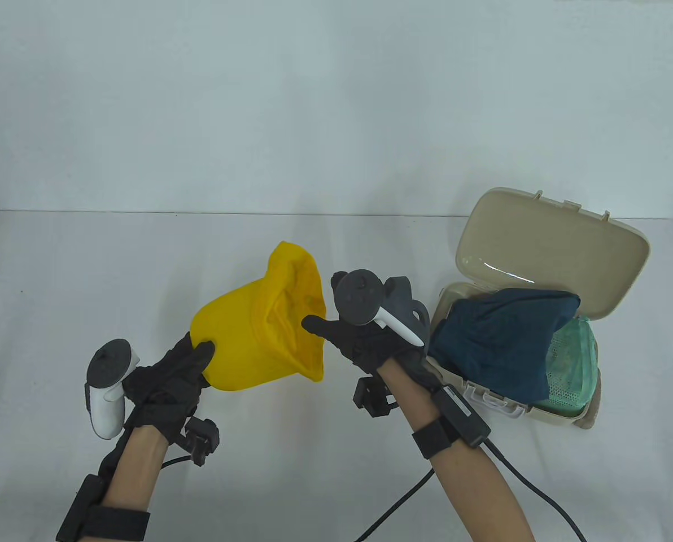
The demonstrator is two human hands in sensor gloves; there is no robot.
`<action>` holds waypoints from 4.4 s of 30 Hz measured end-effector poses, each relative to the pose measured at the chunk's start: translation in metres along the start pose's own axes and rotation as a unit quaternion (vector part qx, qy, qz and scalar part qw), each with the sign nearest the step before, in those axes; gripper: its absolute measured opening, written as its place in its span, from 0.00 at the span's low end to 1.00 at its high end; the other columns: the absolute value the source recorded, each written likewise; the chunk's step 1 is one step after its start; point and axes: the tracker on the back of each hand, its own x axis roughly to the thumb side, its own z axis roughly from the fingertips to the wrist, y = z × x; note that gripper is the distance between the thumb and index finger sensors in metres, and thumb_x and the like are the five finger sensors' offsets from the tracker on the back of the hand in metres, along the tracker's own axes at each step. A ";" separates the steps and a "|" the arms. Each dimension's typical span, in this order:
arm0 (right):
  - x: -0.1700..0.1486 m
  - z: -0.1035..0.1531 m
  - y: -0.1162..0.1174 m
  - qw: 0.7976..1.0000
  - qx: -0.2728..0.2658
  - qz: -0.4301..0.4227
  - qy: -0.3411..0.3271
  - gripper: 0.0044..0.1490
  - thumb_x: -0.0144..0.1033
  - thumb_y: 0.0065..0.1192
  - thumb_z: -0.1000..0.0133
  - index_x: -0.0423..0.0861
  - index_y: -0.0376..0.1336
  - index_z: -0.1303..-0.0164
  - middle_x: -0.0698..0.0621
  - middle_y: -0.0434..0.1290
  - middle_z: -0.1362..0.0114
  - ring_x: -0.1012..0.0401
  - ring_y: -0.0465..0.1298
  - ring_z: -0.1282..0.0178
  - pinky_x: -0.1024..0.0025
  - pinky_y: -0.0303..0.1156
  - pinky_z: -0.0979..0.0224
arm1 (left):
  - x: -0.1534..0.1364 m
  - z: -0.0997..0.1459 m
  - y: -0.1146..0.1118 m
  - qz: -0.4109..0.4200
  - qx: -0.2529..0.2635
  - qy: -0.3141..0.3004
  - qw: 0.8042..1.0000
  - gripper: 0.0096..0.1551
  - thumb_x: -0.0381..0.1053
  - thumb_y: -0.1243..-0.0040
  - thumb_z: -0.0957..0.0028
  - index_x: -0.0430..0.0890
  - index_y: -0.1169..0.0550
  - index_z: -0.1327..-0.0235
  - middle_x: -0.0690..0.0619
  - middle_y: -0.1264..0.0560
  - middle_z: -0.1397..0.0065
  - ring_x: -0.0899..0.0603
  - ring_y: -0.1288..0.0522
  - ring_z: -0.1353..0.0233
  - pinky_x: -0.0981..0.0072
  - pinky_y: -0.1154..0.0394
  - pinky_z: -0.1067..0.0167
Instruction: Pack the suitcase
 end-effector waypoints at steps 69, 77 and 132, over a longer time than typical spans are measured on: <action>-0.296 0.089 -0.034 0.870 -0.152 -0.415 0.218 0.37 0.46 0.62 0.44 0.38 0.57 0.31 0.52 0.77 0.38 0.60 0.84 0.44 0.63 0.80 0.38 | 0.014 0.020 -0.056 -0.647 -0.003 -0.103 0.755 0.48 0.70 0.58 0.50 0.52 0.50 0.18 0.46 0.50 0.12 0.33 0.50 0.13 0.40 0.45 0.21; -0.313 0.076 -0.020 0.865 -0.143 -0.406 0.259 0.37 0.46 0.62 0.44 0.39 0.57 0.30 0.53 0.77 0.37 0.61 0.83 0.43 0.62 0.80 0.36 | 0.012 0.019 -0.054 -0.649 -0.005 -0.094 0.755 0.48 0.70 0.57 0.49 0.52 0.49 0.18 0.47 0.50 0.12 0.33 0.50 0.13 0.41 0.45 0.21; -0.349 0.142 -0.067 0.818 -0.102 -0.022 0.565 0.41 0.52 0.55 0.43 0.40 0.56 0.25 0.48 0.76 0.35 0.57 0.83 0.48 0.63 0.79 0.45 | 0.015 0.025 -0.055 -0.662 -0.009 -0.121 0.740 0.48 0.70 0.57 0.50 0.52 0.50 0.18 0.47 0.50 0.12 0.34 0.50 0.13 0.43 0.46 0.20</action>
